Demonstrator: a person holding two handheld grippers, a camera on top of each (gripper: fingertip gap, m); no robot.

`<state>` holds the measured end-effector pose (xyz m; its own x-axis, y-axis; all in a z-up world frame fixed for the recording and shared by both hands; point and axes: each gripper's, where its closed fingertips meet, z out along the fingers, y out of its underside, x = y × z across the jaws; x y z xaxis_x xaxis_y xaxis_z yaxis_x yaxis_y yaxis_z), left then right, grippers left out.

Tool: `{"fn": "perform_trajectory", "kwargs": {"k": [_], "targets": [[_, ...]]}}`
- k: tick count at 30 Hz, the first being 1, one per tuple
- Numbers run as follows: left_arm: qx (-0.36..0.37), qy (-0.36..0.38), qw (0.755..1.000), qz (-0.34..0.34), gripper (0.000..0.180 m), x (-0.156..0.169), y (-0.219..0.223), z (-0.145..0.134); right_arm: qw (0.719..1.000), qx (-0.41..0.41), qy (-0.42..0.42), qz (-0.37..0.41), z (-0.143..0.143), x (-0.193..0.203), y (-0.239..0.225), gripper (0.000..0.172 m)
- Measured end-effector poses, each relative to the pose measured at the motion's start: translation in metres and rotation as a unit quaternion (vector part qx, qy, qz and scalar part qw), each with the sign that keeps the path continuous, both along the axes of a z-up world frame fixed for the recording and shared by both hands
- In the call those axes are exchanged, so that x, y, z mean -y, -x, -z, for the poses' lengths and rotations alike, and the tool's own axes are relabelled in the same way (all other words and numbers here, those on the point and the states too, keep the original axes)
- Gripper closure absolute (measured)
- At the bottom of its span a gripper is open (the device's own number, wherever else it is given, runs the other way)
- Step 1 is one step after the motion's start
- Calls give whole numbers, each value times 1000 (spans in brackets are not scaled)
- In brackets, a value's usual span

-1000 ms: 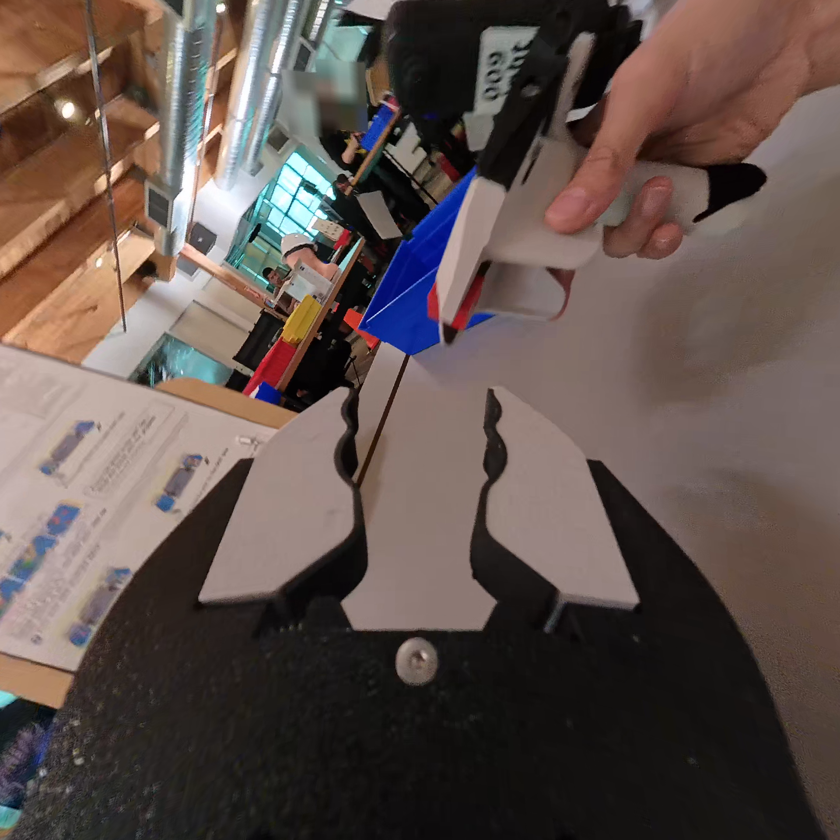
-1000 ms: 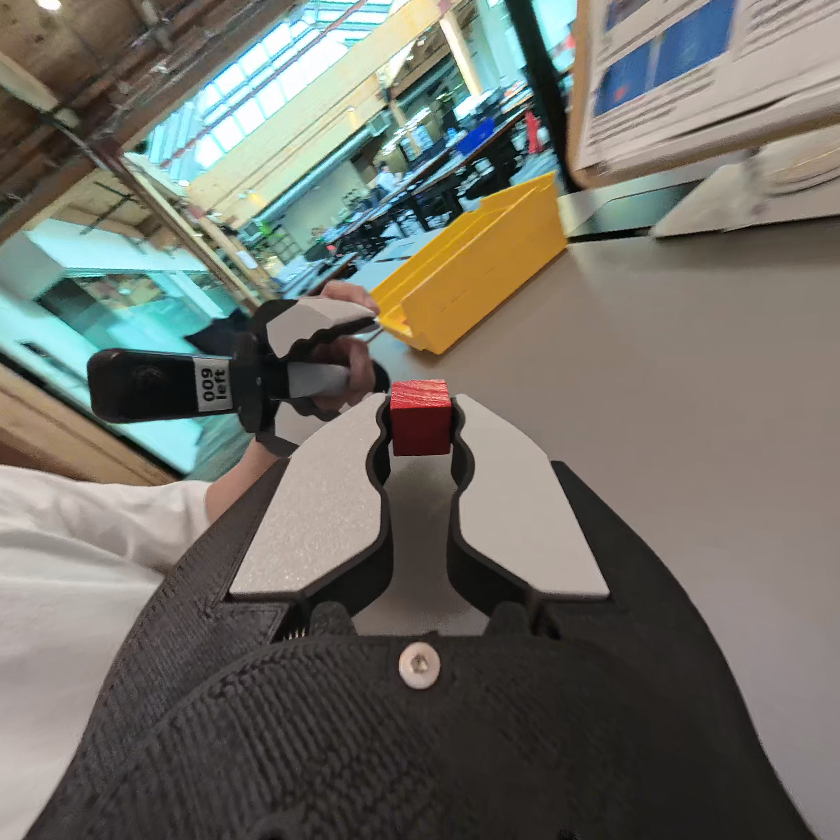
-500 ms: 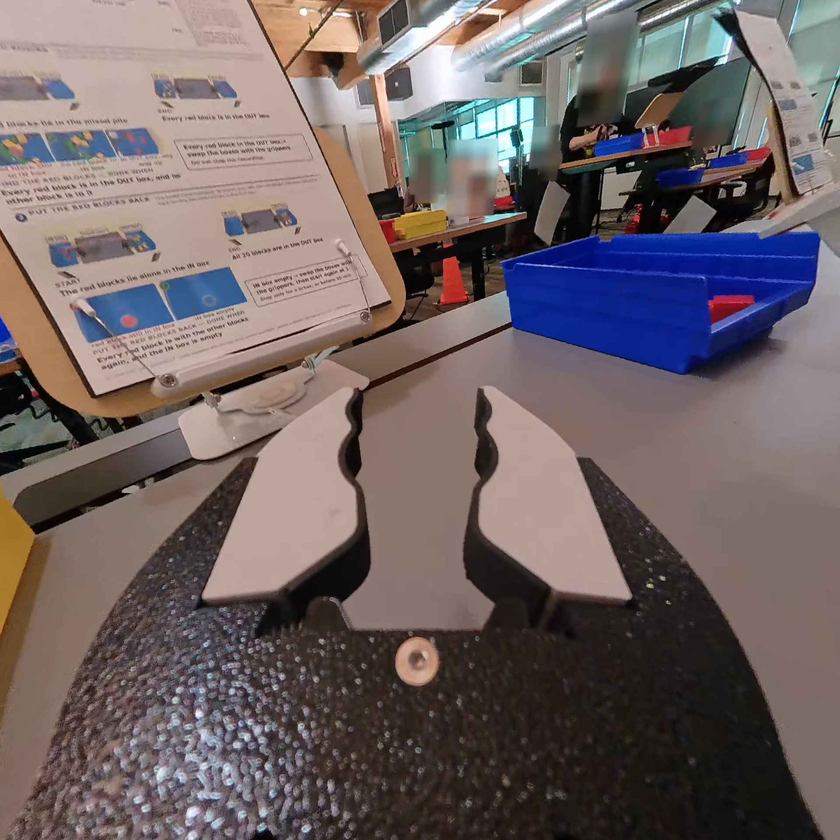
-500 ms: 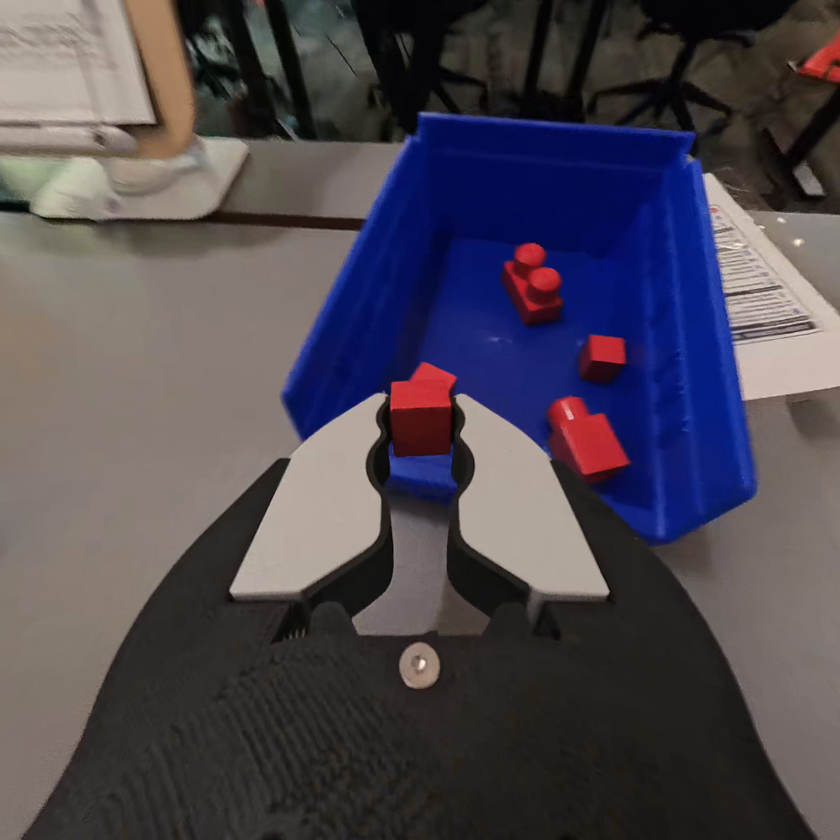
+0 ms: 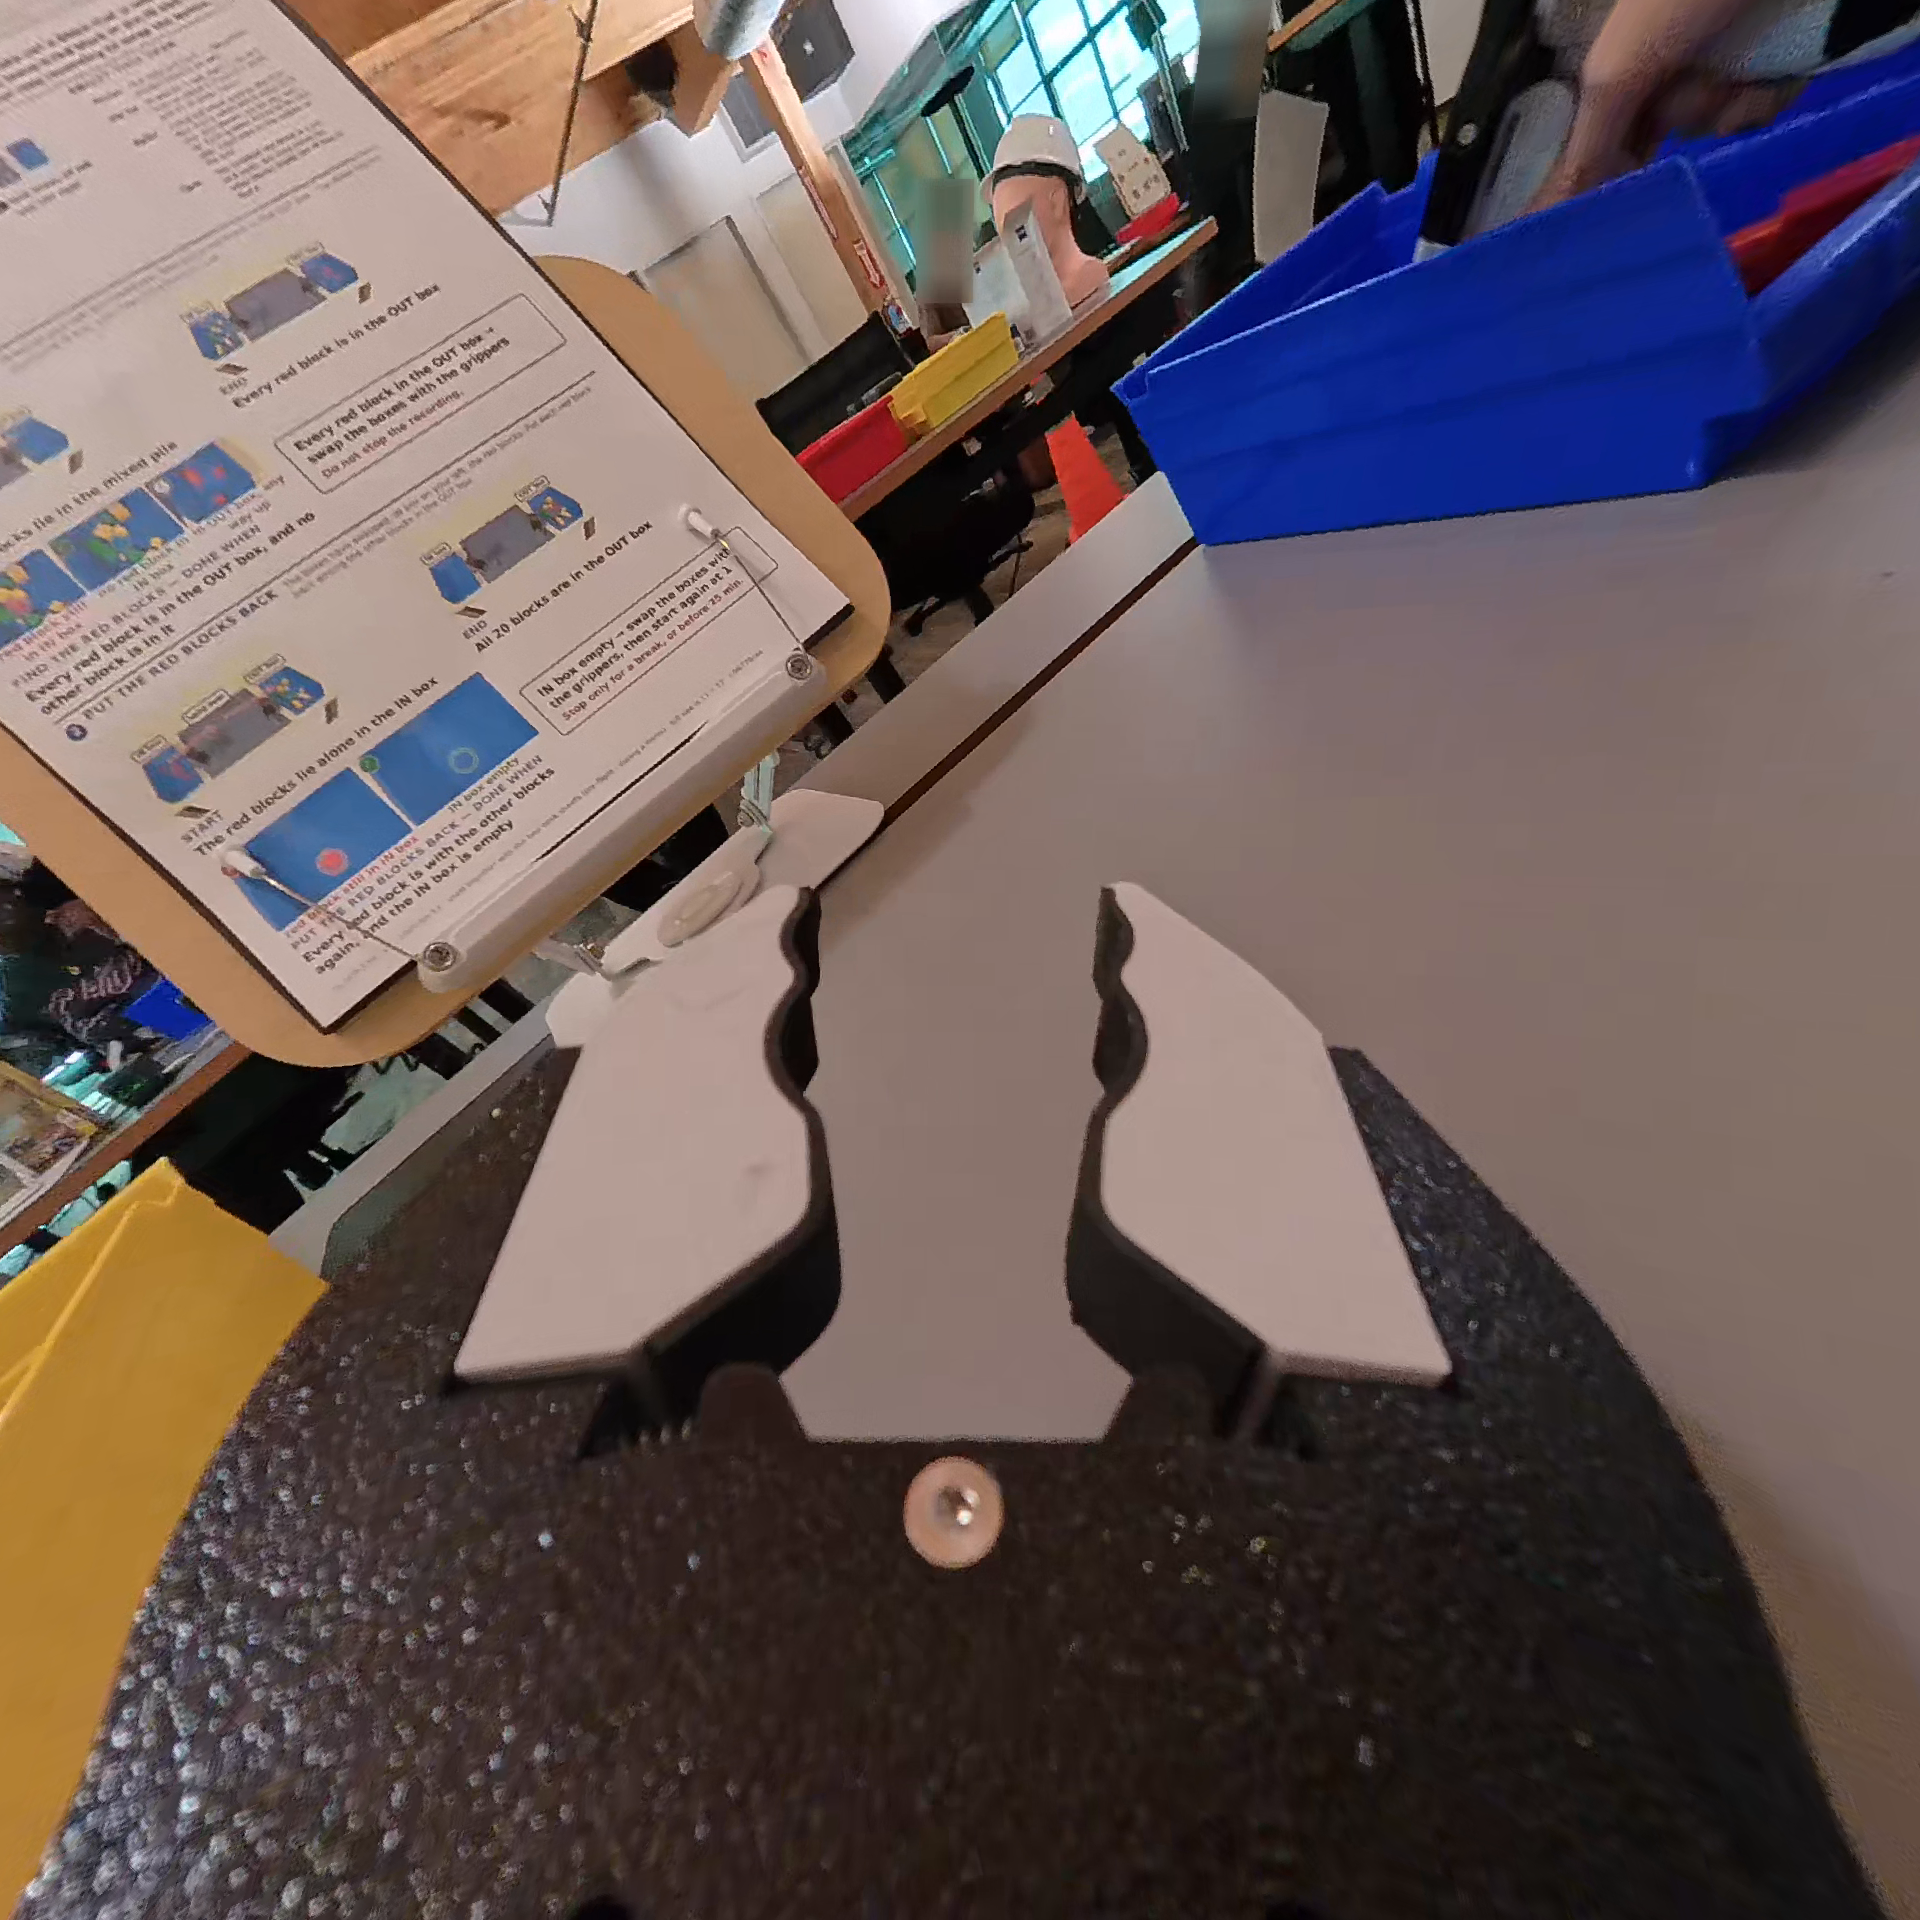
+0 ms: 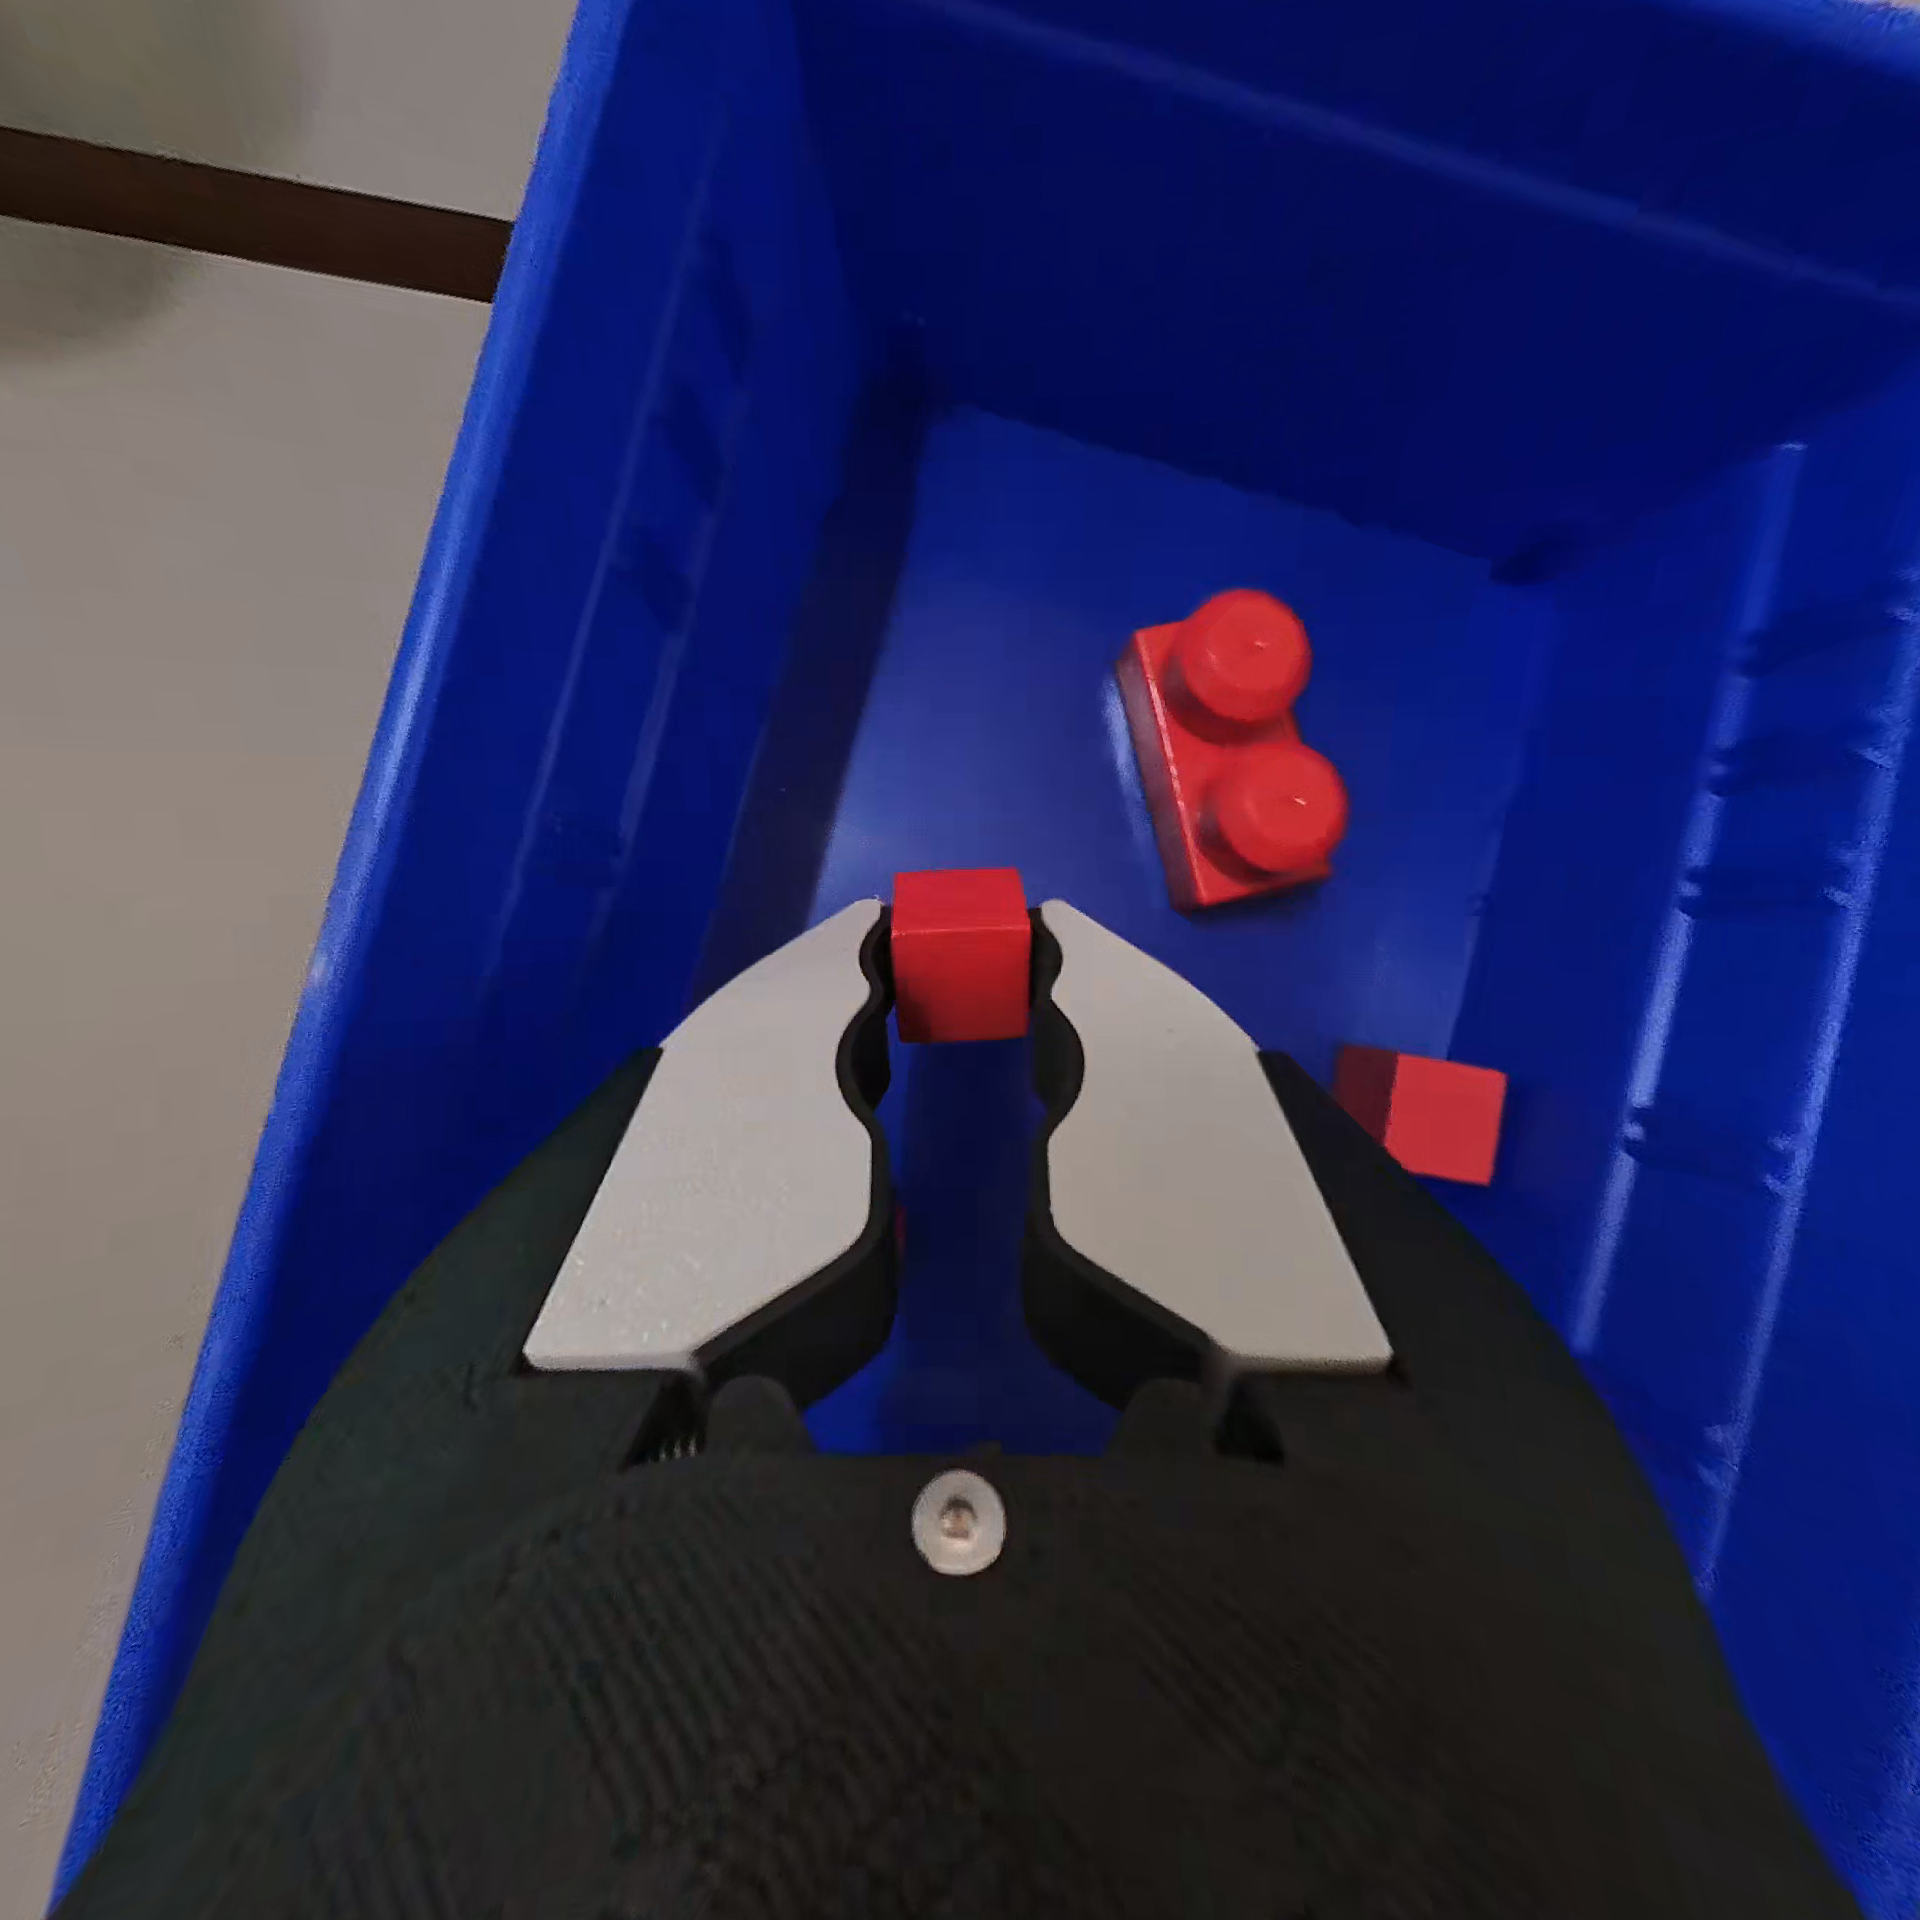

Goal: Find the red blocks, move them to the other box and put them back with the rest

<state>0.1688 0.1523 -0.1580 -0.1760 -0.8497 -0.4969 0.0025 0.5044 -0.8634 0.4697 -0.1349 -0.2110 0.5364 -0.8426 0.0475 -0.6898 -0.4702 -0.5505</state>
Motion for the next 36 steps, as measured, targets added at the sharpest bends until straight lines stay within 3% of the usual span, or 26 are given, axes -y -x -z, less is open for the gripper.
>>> {"fn": "perform_trajectory", "kwargs": {"k": [2,5,10,16,23,27,32,36], "targets": [[-12,12,1000,3,129,1,0,4,1000,-7,11,-1,7,-5,-1,147],[-25,42,999,9,122,1,-1,6,999,11,30,8,6,-3,-5,116],[-27,82,996,5,117,-5,0,0,996,86,34,11,-31,10,0,96],[-39,122,992,7,116,-7,0,1,978,199,-65,2,-90,15,55,95],[-73,166,983,14,110,-4,-2,11,936,252,-240,-49,-100,-6,170,107],[-100,230,967,37,109,11,-2,13,934,273,-223,-50,-103,6,198,101],[-177,263,947,45,107,45,-11,22,916,351,-196,-3,-131,43,205,100],[-228,329,911,97,100,105,-26,-9,915,364,-176,9,-138,62,206,98]]}}
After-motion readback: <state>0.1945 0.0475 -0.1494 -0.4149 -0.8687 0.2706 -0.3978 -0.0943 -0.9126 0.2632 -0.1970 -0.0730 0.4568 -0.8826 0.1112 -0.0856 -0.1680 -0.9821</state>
